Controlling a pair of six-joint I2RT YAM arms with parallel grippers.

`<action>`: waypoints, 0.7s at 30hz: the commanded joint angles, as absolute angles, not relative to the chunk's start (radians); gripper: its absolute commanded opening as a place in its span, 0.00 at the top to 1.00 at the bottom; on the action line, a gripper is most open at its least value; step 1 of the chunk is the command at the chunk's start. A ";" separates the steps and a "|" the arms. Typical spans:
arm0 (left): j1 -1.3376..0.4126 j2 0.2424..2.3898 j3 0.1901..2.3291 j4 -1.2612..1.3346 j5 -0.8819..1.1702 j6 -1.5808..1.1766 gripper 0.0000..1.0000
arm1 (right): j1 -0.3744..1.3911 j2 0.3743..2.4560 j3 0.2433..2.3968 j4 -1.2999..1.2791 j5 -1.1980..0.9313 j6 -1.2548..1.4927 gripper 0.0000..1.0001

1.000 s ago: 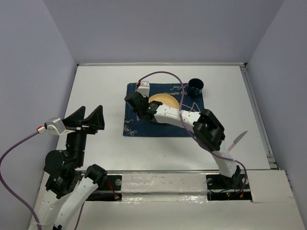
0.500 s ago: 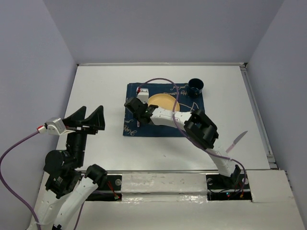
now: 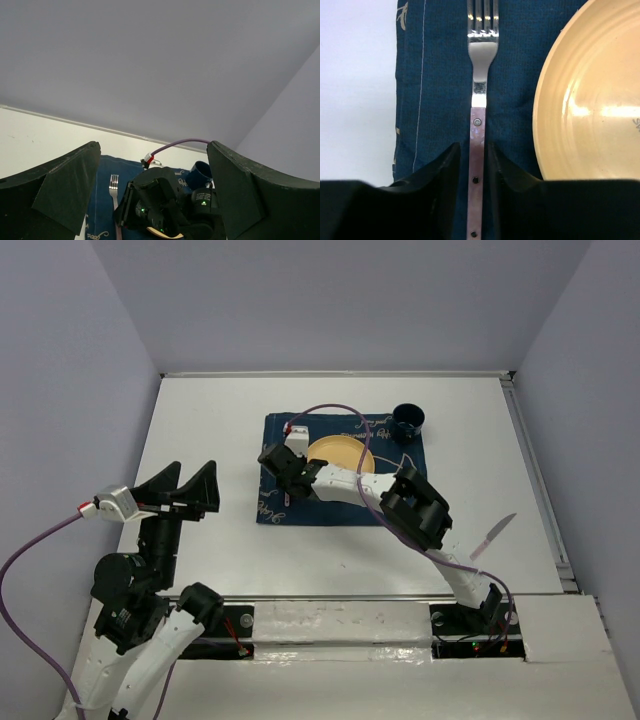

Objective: Set the dinner table for one person

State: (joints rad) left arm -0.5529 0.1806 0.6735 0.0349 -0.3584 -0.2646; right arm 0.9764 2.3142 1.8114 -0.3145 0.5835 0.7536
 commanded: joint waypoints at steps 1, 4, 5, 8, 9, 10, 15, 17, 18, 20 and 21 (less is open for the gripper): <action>-0.560 0.190 0.684 0.072 -0.348 -0.262 0.01 | 0.977 2.284 1.850 -0.305 0.597 0.749 0.57; -0.560 0.186 0.683 0.077 -0.338 -0.262 0.01 | 0.977 2.215 1.832 -0.305 0.595 0.724 0.51; -0.561 0.184 0.681 0.078 -0.336 -0.262 0.01 | 0.977 2.195 1.825 -0.305 0.594 0.715 0.51; -0.568 0.175 0.678 0.086 -0.318 -0.262 0.01 | 0.977 2.076 1.740 -0.304 0.621 0.686 0.51; -0.569 0.172 0.677 0.093 -0.310 -0.262 0.01 | 0.977 2.036 1.700 -0.304 0.635 0.678 0.51; -0.577 0.169 0.675 0.097 -0.293 -0.262 0.01 | 0.977 1.996 1.651 -0.304 0.670 0.675 0.51; -0.600 0.152 0.673 0.118 -0.235 -0.264 0.01 | 0.893 1.639 1.242 -0.357 0.634 0.790 0.58; -0.621 0.137 0.675 0.118 -0.227 -0.259 0.01 | 0.829 1.533 1.056 -0.466 0.601 0.876 0.59; -0.629 0.132 0.676 0.115 -0.232 -0.256 0.01 | 0.799 1.434 0.964 -0.512 0.597 0.943 0.59; -0.646 0.109 0.676 0.112 -0.238 -0.252 0.01 | 0.790 1.337 0.895 -0.672 0.594 1.026 0.59; -0.649 0.098 0.676 0.110 -0.239 -0.252 0.01 | 0.790 1.292 0.865 -0.722 0.586 1.075 0.59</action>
